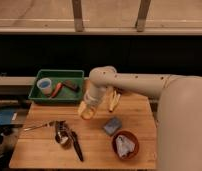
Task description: Place apple in tray
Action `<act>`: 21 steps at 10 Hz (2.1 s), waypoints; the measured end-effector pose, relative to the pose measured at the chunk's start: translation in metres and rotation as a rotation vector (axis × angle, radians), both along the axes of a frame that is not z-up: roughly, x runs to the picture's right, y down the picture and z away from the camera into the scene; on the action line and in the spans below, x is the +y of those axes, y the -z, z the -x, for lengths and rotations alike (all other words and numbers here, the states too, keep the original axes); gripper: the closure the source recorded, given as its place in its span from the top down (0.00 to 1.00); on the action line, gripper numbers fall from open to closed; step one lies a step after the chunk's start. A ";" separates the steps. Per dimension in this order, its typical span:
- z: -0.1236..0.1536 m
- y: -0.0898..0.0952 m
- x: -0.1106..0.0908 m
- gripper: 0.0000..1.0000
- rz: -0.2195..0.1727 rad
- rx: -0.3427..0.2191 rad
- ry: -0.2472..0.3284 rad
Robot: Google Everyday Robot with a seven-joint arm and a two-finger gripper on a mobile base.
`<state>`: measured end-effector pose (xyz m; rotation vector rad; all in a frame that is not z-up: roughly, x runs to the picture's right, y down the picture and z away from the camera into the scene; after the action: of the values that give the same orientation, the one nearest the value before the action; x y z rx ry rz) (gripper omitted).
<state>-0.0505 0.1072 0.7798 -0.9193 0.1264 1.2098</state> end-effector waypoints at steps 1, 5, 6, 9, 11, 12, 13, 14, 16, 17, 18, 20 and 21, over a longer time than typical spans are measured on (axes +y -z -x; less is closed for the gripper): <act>0.001 0.001 -0.012 0.00 -0.024 -0.007 -0.013; 0.029 -0.019 -0.073 0.00 -0.097 -0.041 -0.025; 0.036 -0.023 -0.089 0.00 -0.115 -0.048 -0.024; 0.044 -0.027 -0.135 0.00 -0.182 -0.082 -0.036; 0.048 -0.026 -0.147 0.00 -0.227 -0.119 -0.057; 0.050 -0.030 -0.150 0.00 -0.242 -0.158 -0.086; 0.051 -0.035 -0.151 0.00 -0.250 -0.189 -0.111; 0.052 -0.035 -0.151 0.00 -0.251 -0.195 -0.115; 0.055 -0.035 -0.151 0.00 -0.250 -0.198 -0.113; 0.054 -0.034 -0.151 0.00 -0.250 -0.198 -0.114; 0.054 -0.035 -0.150 0.00 -0.248 -0.198 -0.114; 0.058 -0.045 -0.148 0.00 -0.233 -0.198 -0.102; 0.066 -0.050 -0.147 0.00 -0.229 -0.206 -0.093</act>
<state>-0.1166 -0.0402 0.8303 -0.8497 -0.2180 1.1801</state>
